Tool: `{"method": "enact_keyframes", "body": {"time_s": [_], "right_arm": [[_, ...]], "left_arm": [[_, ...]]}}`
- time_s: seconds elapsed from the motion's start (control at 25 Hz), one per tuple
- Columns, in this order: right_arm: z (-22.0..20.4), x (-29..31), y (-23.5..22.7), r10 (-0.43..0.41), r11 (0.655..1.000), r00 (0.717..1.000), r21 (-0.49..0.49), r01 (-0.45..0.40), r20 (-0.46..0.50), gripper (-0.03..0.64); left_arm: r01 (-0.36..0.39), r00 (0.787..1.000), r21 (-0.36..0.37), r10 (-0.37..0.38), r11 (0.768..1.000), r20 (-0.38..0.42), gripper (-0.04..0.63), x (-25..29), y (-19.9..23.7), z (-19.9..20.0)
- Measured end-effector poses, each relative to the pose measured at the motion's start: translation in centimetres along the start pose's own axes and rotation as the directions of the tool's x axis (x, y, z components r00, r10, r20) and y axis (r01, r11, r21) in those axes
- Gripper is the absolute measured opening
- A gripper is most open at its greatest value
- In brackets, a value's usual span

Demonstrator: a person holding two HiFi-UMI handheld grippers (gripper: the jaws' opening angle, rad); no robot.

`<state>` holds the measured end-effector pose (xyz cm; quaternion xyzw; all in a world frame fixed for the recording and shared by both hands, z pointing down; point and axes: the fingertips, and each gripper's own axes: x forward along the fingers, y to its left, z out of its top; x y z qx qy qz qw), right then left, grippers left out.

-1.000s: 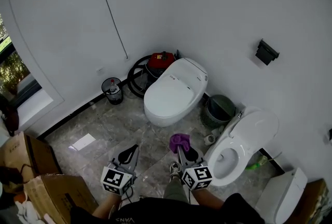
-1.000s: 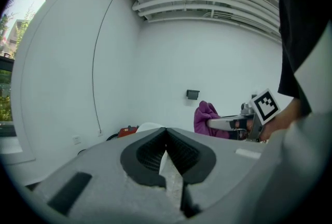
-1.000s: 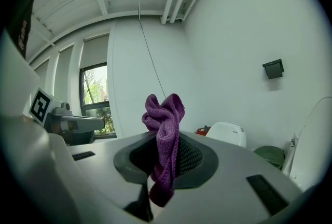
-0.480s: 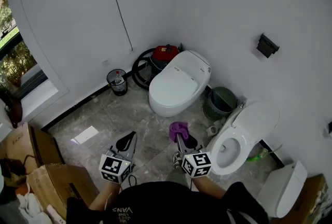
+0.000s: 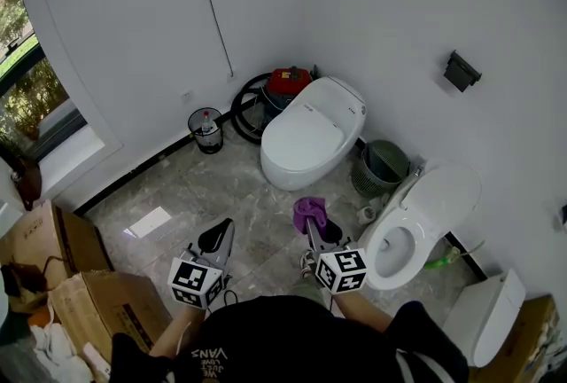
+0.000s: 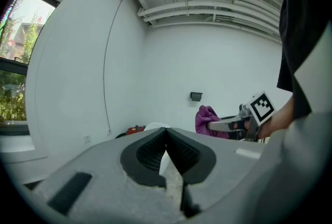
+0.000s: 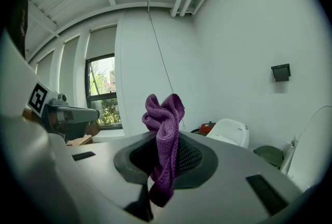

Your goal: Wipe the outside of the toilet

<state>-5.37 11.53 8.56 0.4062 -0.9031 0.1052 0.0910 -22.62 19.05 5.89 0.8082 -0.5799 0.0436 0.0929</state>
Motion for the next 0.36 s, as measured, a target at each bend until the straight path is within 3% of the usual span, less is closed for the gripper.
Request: {"method": "enact_keyframes", "body": {"time_s": [0.36], "right_arm": [[0.08, -0.07, -0.02, -0.002, 1.0, 1.0, 0.001, 0.002, -0.002, 0.06]], "left_arm": [[-0.004, 1.0, 0.003, 0.004, 1.0, 0.009, 0.002, -0.28, 0.43, -0.09]]}}
